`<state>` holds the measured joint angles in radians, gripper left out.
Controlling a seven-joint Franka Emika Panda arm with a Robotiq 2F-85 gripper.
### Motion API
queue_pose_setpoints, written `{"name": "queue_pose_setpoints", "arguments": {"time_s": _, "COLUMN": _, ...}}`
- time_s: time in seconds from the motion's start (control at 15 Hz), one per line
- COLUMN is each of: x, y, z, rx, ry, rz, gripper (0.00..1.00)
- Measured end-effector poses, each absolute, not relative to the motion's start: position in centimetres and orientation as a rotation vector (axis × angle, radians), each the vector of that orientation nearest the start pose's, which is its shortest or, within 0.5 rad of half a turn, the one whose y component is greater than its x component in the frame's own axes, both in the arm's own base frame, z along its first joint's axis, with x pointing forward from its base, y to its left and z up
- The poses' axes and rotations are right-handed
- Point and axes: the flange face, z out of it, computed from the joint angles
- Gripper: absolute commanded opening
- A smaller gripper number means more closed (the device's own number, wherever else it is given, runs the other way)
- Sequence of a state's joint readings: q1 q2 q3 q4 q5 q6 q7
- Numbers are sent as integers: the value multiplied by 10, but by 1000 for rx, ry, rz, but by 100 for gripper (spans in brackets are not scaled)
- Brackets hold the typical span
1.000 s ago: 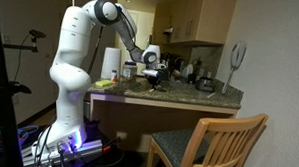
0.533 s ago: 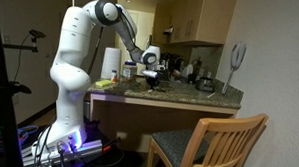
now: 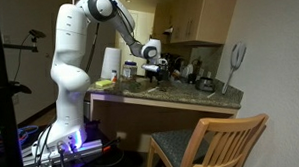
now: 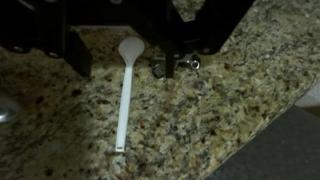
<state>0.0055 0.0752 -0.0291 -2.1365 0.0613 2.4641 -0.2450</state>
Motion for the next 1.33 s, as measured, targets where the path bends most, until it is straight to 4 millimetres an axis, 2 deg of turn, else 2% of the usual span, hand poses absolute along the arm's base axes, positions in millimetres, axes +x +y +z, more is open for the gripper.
{"name": "queue_pose_setpoints", "arguments": {"time_s": 0.13, "x": 565, "y": -13, "z": 438, "rx": -3053, "ry": -293, "rz": -483, "gripper": 100}}
{"name": "queue_pose_setpoints", "arguments": {"time_s": 0.27, "x": 546, "y": -13, "z": 489, "rx": -2988, "ry": -324, "rz": -573, "gripper": 100}}
{"name": "queue_pose_setpoints", "arguments": {"time_s": 0.33, "x": 538, "y": -13, "z": 507, "rx": -2979, "ry": -329, "rz": -605, "gripper": 100}}
{"name": "queue_pose_setpoints", "arguments": {"time_s": 0.4, "x": 535, "y": -13, "z": 512, "rx": -2977, "ry": -325, "rz": -619, "gripper": 100}}
{"name": "queue_pose_setpoints", "arguments": {"time_s": 0.67, "x": 543, "y": -12, "z": 487, "rx": -2986, "ry": -322, "rz": -554, "gripper": 100}}
{"name": "queue_pose_setpoints", "arguments": {"time_s": 0.93, "x": 546, "y": -11, "z": 478, "rx": -2989, "ry": -307, "rz": -527, "gripper": 100}}
{"name": "queue_pose_setpoints", "arguments": {"time_s": 1.13, "x": 553, "y": -9, "z": 443, "rx": -3003, "ry": -268, "rz": -428, "gripper": 100}}
{"name": "queue_pose_setpoints", "arguments": {"time_s": 1.33, "x": 560, "y": -6, "z": 394, "rx": -3067, "ry": -210, "rz": -303, "gripper": 100}}
